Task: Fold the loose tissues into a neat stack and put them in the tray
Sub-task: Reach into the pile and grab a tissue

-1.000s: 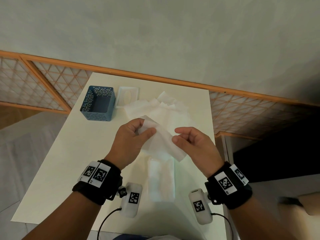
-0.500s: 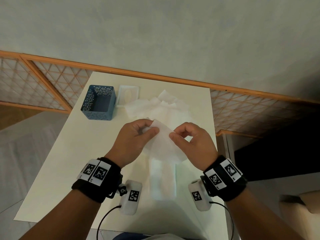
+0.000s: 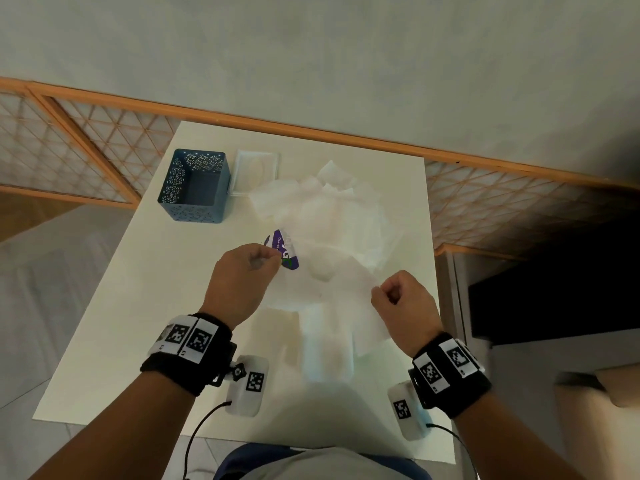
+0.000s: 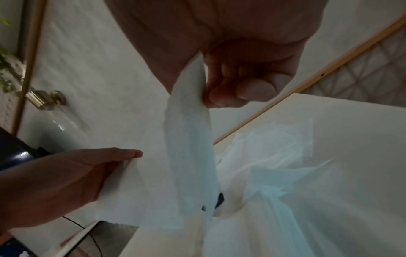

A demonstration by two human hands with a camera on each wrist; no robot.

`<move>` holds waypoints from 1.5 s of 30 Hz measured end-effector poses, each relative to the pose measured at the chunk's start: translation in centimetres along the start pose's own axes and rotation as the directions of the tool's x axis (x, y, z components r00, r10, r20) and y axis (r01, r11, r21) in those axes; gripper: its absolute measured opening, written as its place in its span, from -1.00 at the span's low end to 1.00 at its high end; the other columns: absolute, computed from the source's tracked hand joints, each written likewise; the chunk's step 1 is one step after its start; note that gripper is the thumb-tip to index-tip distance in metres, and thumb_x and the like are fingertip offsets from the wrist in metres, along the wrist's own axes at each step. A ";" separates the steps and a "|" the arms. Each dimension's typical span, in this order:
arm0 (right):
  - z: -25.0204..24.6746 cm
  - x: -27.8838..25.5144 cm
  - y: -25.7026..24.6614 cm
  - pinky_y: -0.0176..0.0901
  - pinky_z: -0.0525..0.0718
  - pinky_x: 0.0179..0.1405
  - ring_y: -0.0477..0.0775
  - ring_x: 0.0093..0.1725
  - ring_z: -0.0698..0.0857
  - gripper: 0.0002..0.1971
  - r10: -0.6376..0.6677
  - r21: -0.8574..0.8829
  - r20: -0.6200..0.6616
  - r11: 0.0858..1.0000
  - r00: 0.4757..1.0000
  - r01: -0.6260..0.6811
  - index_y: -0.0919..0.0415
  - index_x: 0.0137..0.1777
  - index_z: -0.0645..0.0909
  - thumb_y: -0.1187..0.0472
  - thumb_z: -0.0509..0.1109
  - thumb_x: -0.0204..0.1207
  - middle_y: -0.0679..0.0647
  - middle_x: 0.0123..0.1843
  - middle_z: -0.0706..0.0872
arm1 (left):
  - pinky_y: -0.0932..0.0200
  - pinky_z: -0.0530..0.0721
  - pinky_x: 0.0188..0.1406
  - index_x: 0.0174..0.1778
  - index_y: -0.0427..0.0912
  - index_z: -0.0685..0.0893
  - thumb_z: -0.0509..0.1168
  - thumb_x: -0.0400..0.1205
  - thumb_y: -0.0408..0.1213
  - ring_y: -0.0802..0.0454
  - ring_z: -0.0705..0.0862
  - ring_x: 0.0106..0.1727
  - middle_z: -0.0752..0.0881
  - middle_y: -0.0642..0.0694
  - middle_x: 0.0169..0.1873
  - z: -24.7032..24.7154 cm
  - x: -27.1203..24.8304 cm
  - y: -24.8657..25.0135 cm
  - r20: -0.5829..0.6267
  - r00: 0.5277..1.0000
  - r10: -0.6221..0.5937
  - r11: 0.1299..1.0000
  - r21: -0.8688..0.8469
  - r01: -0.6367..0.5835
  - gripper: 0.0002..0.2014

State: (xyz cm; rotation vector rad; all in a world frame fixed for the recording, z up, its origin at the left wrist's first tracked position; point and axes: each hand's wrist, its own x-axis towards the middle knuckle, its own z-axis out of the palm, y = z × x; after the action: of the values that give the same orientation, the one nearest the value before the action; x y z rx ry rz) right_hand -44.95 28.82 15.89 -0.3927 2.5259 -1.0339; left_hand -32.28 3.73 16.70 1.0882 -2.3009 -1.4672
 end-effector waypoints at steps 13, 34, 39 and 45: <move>3.2 -1.7 0.1 -0.01 0.67 -0.27 0.00 -0.26 0.66 -0.87 -0.091 -0.246 0.048 0.964 0.995 0.100 0.01 -0.01 0.42 0.09 0.33 0.71 -0.09 -0.22 0.63 | 0.05 0.57 -0.06 -0.07 -0.05 0.79 0.32 0.75 -0.07 -0.05 0.66 -0.09 0.67 0.01 -0.13 2.0 -1.6 -2.6 0.016 0.997 0.076 0.900 0.430 -0.075 -0.80; 7.7 -3.0 2.5 -0.28 0.63 0.05 -0.18 0.10 0.62 -0.52 -0.138 -0.023 0.079 0.990 0.987 0.140 -0.05 0.28 0.59 -0.36 0.41 0.57 -0.21 0.21 0.58 | 0.33 0.51 -0.39 -0.16 -0.15 0.89 0.52 0.69 -0.13 0.16 0.52 -0.48 0.69 0.12 -0.44 5.7 -3.0 -3.8 0.350 0.916 -0.197 0.969 -0.072 0.236 -0.81; 5.8 -1.1 3.2 -0.02 0.67 0.41 -0.07 0.31 0.75 -0.52 0.211 0.472 0.352 0.801 0.912 -0.368 -0.08 0.40 0.62 -0.33 0.39 0.61 -0.04 0.36 0.77 | 0.37 0.43 -0.40 -0.13 -0.16 0.83 0.52 0.69 -0.17 0.17 0.41 -0.48 0.56 0.13 -0.43 2.8 -3.2 -2.9 0.461 0.873 -0.158 0.952 -0.163 0.258 -0.84; 6.1 -0.9 3.0 0.07 0.59 0.54 0.03 0.43 0.74 -0.59 0.132 0.522 0.641 0.647 0.756 -0.556 0.04 0.50 0.61 -0.09 0.33 0.74 0.02 0.40 0.80 | 0.17 0.66 -0.12 -0.23 -0.04 0.87 0.51 0.66 -0.27 0.06 0.73 -0.25 0.80 -0.03 -0.23 1.5 -2.9 -2.3 0.622 0.761 -0.185 0.851 -0.286 0.441 -0.85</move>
State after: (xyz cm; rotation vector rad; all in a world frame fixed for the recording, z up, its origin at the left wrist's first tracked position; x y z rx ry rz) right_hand -41.81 27.57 9.94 0.0576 1.4485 -1.3538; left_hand -29.94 6.19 14.57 1.0410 -1.9946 -2.5998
